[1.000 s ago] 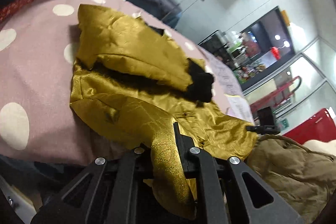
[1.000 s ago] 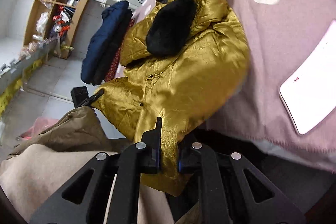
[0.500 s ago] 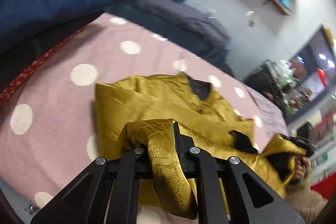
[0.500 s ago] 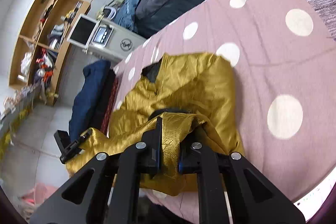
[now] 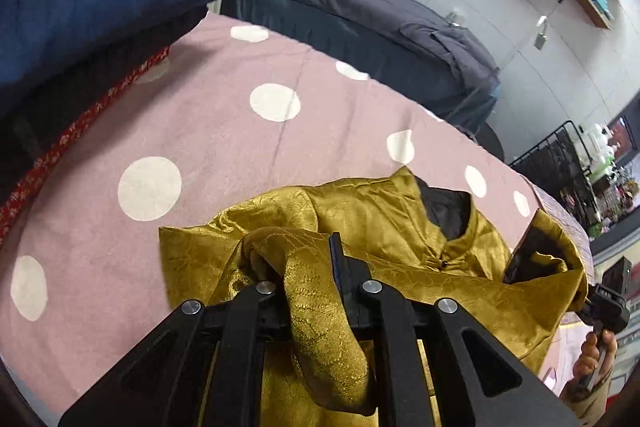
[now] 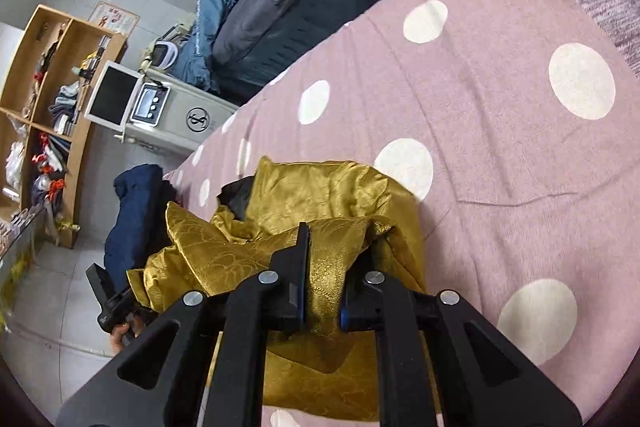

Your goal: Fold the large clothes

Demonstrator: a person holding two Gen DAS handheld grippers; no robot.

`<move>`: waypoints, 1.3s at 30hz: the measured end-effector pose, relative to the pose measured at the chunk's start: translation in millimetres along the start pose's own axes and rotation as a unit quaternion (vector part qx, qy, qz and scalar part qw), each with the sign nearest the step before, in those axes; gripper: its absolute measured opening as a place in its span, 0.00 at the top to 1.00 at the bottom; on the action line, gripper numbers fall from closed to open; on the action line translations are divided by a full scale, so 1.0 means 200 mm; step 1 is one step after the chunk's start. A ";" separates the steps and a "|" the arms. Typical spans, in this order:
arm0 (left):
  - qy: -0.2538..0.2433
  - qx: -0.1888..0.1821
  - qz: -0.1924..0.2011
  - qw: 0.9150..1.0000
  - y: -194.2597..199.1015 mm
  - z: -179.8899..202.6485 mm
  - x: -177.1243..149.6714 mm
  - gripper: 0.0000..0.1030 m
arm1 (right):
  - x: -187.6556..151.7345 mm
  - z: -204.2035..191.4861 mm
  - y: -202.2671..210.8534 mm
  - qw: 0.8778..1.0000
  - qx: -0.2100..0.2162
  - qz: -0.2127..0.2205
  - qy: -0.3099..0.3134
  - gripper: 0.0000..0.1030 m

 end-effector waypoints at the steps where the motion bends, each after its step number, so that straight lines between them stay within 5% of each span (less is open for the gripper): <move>1: 0.004 0.006 -0.003 1.000 -0.04 0.00 0.01 0.87 | 0.01 0.02 -0.03 1.000 -0.004 0.000 -0.007 0.88; 7: 0.035 -0.012 -0.022 0.999 -0.19 -0.06 -0.01 0.70 | 0.03 0.12 -0.17 0.999 -0.039 -0.012 -0.018 0.88; 9: 0.052 -0.054 -0.010 0.997 -0.16 -0.09 0.00 0.44 | 0.03 0.13 -0.20 0.999 -0.045 -0.015 -0.020 0.88; 13: 0.147 -0.119 0.061 0.980 0.01 -0.27 0.01 0.15 | 0.02 0.16 -0.25 0.998 -0.045 -0.022 -0.027 0.88; 16: 0.206 -0.136 0.119 0.962 0.17 -0.41 -0.01 0.12 | 0.02 0.15 -0.25 0.998 -0.050 -0.022 -0.029 0.88; 20: 0.176 -0.079 0.115 0.974 0.28 -0.43 -0.07 0.12 | 0.02 0.16 -0.26 0.998 -0.043 -0.021 -0.041 0.85; 22: 0.148 -0.056 0.112 0.981 0.31 -0.39 -0.12 0.11 | 0.01 0.18 -0.25 0.998 -0.012 -0.019 -0.061 0.73; 24: 0.107 -0.021 0.105 0.988 0.32 -0.31 -0.19 0.09 | 0.01 0.19 -0.21 0.994 0.062 -0.007 -0.089 0.31; 28: 0.002 0.057 0.104 0.993 0.33 -0.11 -0.32 0.08 | -0.03 0.20 -0.06 0.985 0.101 0.049 -0.133 0.16; 31: -0.047 0.092 0.116 0.988 0.34 0.00 -0.41 0.06 | -0.08 0.13 0.03 0.990 0.059 0.063 -0.110 0.16; 34: -0.082 0.107 0.121 0.983 0.34 0.12 -0.51 0.06 | -0.19 -0.03 0.07 0.997 -0.030 0.066 -0.033 0.14; 39: -0.097 0.097 0.119 0.983 0.28 0.22 -0.66 0.06 | -0.50 -0.29 -0.06 0.981 -0.150 0.052 0.109 0.12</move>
Point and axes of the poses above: each gripper's, at about its wrist camera, not at the fingertips, and y roughly against the way its jaws point, z to its right, x to its top, the point moved 3 cm from there along -y, roughly the way its jaws point, and after that the axes turned 14 degrees about -z, right-handed, at the moved point
